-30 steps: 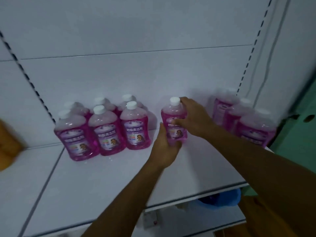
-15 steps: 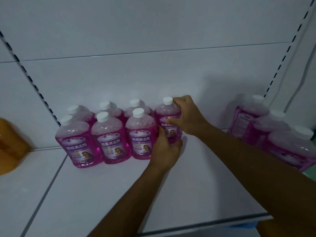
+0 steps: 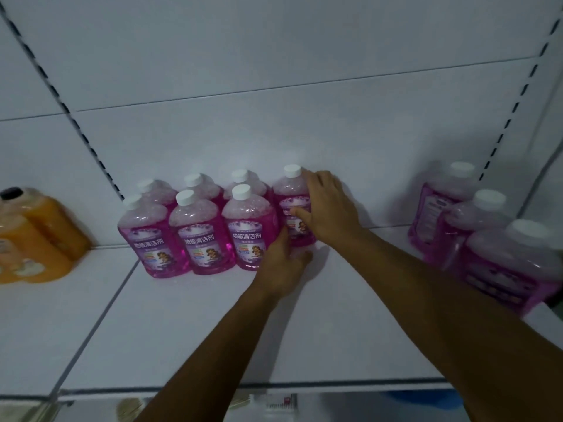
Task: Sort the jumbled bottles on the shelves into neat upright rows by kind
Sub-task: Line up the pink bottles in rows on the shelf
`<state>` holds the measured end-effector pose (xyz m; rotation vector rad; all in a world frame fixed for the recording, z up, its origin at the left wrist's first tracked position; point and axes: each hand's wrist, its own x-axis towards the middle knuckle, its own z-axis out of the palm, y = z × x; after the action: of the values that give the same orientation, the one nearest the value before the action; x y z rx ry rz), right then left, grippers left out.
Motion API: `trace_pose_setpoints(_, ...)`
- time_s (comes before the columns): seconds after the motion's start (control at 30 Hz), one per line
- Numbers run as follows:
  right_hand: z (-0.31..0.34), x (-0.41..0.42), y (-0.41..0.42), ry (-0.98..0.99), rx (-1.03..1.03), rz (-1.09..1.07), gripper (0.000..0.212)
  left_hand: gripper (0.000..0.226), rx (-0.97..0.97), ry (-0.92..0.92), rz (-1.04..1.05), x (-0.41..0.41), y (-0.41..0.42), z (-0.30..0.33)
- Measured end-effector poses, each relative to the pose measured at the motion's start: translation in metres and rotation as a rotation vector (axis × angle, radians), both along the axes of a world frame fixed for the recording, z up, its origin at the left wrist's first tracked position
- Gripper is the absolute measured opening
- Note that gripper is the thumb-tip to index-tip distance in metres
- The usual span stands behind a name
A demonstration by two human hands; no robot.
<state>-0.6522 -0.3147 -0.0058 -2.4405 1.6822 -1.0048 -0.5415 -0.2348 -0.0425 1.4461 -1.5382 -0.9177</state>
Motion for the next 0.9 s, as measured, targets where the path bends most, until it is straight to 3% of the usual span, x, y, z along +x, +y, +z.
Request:
trace_pose_setpoints(0.1, 0.008, -0.007, 0.018, -0.008, 0.045, -0.01, 0.079, 0.055, 0.044, -0.011, -0.065, -0.004, 0.006, -0.002)
trace_pose_setpoints(0.27, 0.04, -0.044, 0.057, 0.177, -0.059, -0.154, 0.057, 0.055, 0.072, 0.014, -0.193, -0.031, 0.007, -0.001)
trace_pose_setpoints(0.4, 0.067, -0.091, 0.091, 0.266, -0.096, -0.339, 0.054, 0.055, 0.066, 0.016, -0.314, -0.07, 0.011, 0.002)
trace_pose_setpoints(0.7, 0.04, -0.165, 0.163, -0.032, 0.167, -0.52, 0.069, 0.035, -0.029, 0.099, -0.599, -0.132, 0.035, 0.001)
trace_pose_setpoints(0.9, 0.027, -0.174, 0.171, -0.077, 0.1, -0.449, 0.073, 0.039, -0.085, 0.077, -0.633, -0.145, 0.039, -0.002)
